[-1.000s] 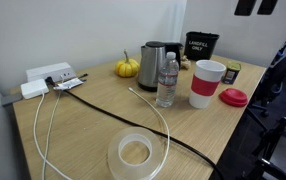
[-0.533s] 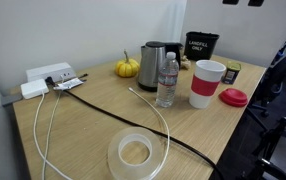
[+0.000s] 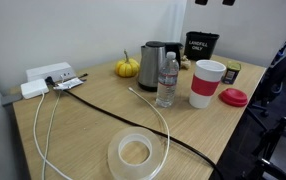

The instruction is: Press the button on the kettle to open it

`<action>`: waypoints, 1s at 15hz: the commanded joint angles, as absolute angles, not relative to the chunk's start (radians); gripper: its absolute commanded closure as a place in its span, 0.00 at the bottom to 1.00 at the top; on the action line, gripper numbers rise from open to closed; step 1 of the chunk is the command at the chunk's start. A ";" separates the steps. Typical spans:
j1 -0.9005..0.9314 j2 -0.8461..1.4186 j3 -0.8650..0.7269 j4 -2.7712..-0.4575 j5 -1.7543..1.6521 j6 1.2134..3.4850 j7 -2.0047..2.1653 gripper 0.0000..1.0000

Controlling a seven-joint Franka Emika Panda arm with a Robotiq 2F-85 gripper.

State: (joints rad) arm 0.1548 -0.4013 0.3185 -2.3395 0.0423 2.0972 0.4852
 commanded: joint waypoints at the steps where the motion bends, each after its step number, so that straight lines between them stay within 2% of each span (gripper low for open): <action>1: 0.132 -0.326 0.322 -2.281 -0.003 2.129 0.516 0.00; 3: 0.125 -0.290 0.307 -2.266 -0.015 2.155 0.514 0.00; 4: 0.121 -0.272 0.300 -2.258 -0.022 2.167 0.513 0.25; 6: 0.111 -0.237 0.287 -2.242 -0.043 2.185 0.517 0.33; 15: 0.108 -0.107 0.239 -2.159 -0.131 2.235 0.584 0.98</action>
